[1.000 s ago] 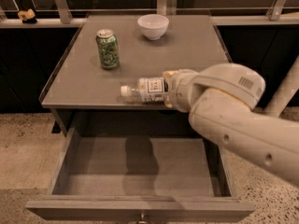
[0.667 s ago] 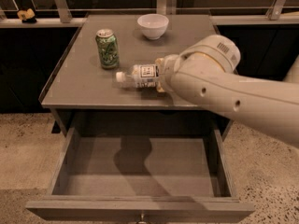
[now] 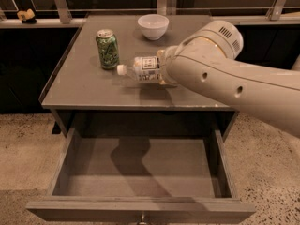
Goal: Pick blue plastic bottle from top drawer and place on counter
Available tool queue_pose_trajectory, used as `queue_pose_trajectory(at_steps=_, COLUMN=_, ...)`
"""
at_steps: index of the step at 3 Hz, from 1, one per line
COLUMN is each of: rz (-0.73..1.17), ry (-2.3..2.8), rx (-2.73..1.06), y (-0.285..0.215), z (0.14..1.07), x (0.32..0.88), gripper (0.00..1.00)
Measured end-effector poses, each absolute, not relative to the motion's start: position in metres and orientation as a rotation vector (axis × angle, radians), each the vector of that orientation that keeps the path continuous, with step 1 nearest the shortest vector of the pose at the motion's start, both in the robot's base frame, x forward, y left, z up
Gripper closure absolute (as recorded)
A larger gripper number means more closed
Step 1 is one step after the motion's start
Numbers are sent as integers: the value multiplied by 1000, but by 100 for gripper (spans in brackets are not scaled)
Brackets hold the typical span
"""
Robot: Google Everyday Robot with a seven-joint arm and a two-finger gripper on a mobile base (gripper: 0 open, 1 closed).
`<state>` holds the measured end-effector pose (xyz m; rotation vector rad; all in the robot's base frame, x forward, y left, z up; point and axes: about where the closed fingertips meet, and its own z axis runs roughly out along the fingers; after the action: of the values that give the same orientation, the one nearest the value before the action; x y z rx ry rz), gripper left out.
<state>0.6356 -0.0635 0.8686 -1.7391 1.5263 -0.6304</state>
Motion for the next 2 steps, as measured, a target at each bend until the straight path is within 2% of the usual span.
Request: queue_pose_trajectory(at_steps=2, rz=-631, ry=1526, rx=-1739, y=-64, z=869, x=636, gripper=35)
